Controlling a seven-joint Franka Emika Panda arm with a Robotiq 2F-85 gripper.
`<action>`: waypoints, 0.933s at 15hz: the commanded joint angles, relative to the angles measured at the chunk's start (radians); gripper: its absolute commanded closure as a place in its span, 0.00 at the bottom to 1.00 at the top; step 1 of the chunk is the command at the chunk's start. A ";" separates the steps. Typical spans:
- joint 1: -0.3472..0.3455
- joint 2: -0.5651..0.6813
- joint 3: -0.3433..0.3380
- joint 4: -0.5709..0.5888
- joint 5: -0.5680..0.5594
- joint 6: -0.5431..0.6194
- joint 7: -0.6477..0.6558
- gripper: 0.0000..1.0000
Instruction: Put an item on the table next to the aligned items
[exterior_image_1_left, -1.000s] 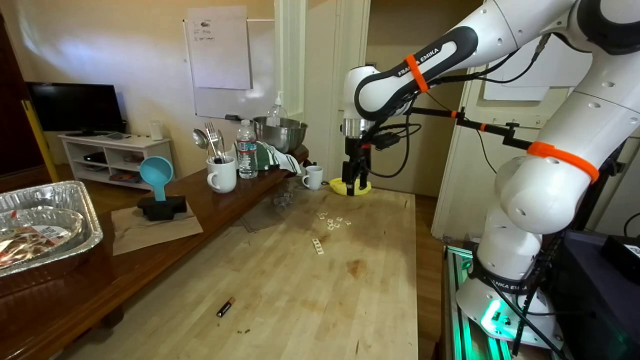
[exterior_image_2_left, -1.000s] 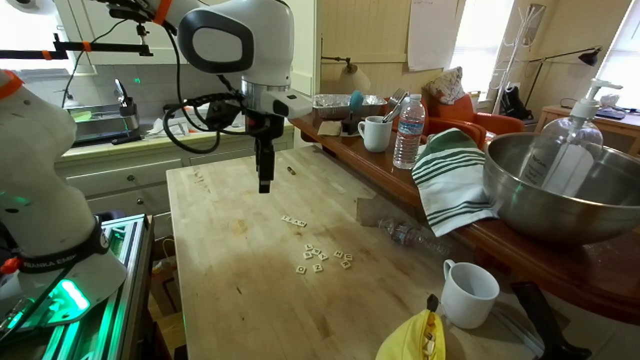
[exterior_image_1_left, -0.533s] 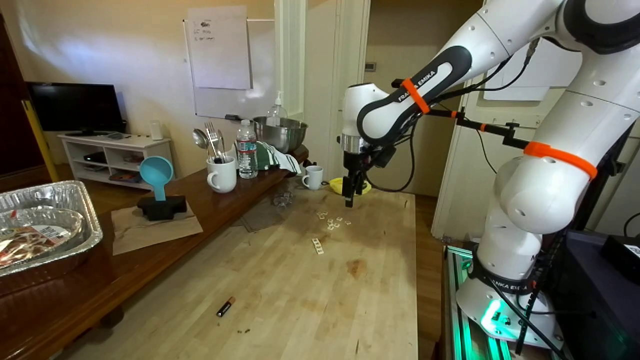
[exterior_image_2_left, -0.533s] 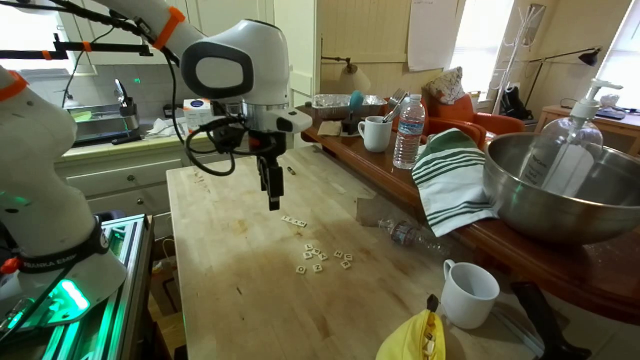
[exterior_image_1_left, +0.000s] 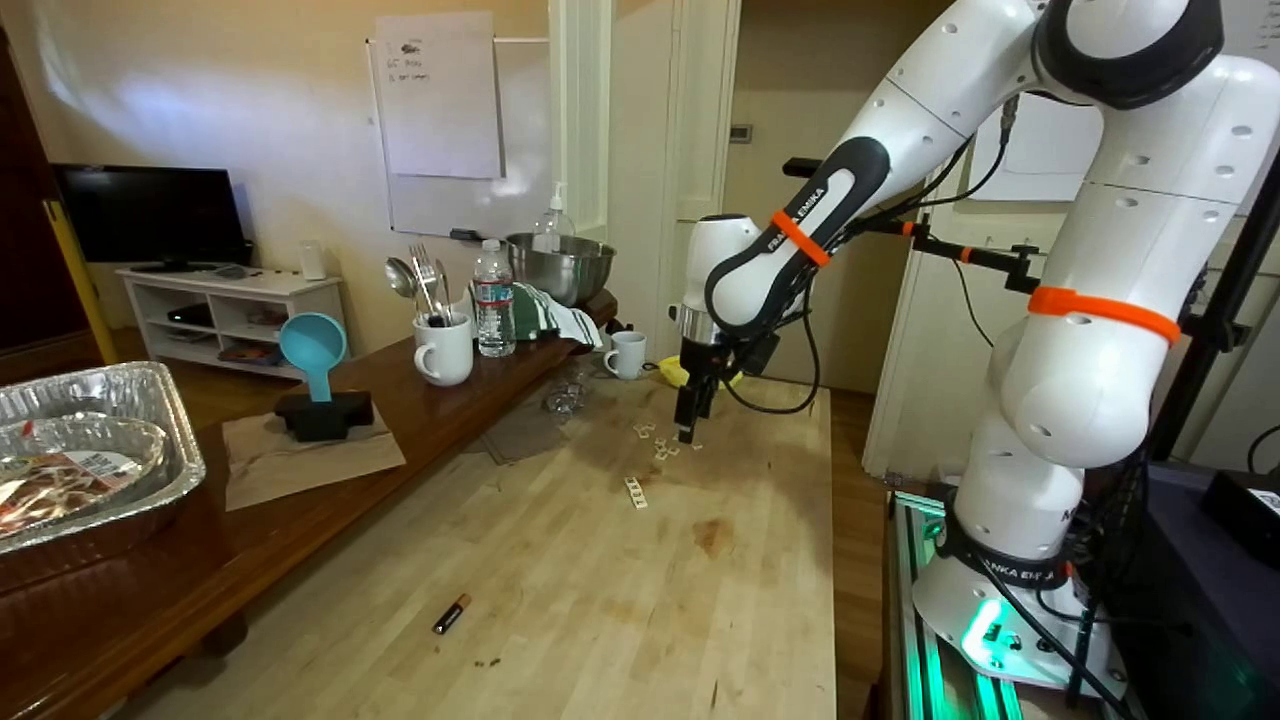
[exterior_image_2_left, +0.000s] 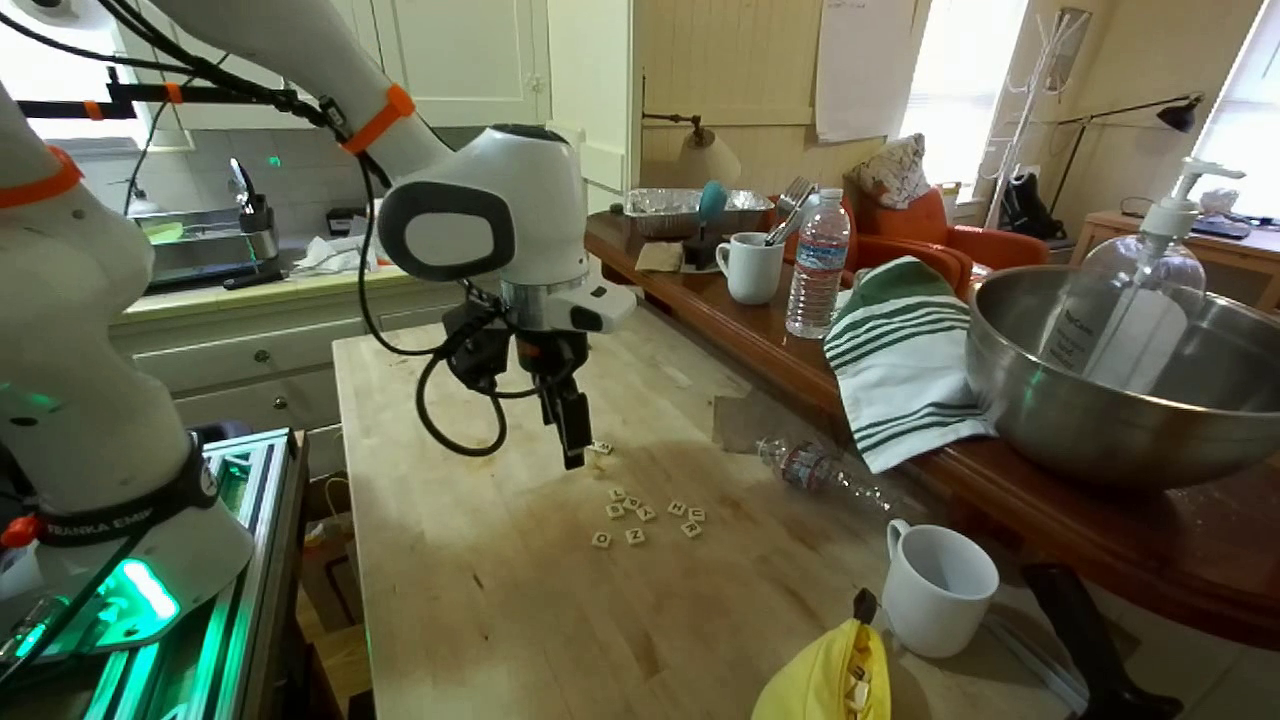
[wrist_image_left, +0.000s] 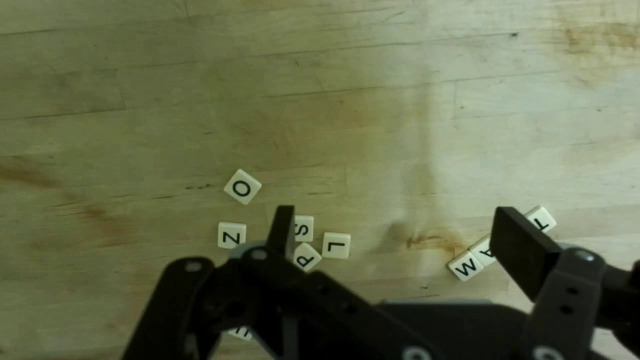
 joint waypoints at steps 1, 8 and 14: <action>-0.005 0.012 0.005 0.006 0.003 -0.002 0.001 0.00; -0.012 0.071 -0.001 0.054 0.012 0.046 0.003 0.00; -0.020 0.151 0.000 0.092 0.021 0.097 0.003 0.34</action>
